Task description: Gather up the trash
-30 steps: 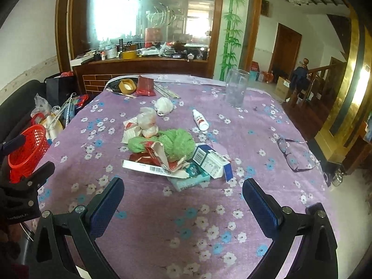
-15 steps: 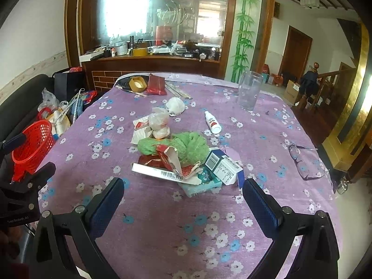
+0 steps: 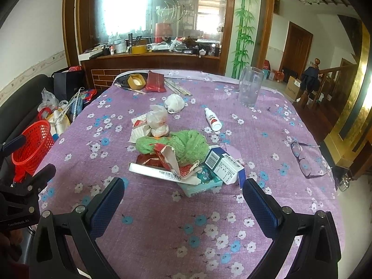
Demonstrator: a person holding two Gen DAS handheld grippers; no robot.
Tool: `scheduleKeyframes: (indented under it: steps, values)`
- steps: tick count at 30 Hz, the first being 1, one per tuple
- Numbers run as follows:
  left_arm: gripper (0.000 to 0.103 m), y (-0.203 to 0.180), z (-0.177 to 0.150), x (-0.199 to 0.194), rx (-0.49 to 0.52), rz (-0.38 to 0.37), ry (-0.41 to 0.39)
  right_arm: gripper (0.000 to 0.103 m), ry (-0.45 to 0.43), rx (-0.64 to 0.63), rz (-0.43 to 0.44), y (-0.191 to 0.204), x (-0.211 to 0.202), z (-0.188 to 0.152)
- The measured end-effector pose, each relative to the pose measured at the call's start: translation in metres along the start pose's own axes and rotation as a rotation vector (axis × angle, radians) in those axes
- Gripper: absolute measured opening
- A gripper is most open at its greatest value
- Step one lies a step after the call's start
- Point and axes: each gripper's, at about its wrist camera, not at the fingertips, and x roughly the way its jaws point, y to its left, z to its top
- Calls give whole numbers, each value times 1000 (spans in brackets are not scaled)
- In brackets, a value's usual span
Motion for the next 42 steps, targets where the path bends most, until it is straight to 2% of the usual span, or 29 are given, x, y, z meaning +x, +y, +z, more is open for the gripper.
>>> scheduleKeyframes:
  steps: [18,24,27,31,36,41,42]
  values:
    - [103,-2,3,6,4,-11,5,102,18,-4,8,0,11,1]
    - [103,-15,5,14,40,-57,-6,93,46,54,43,-17,14,0]
    - [103,-34,8,17,120,-87,-44,83,74,117,78,-34,16,-2]
    - [102,-65,12,25,241,-131,-85,74,96,174,86,-54,17,-6]
    - [93,-107,10,42,443,-138,-131,73,103,207,68,-73,11,-13]
    - [87,-133,11,61,565,-124,-166,73,115,228,45,-92,6,-23]
    - [83,-138,10,67,599,-117,-175,73,119,235,39,-96,5,-25]
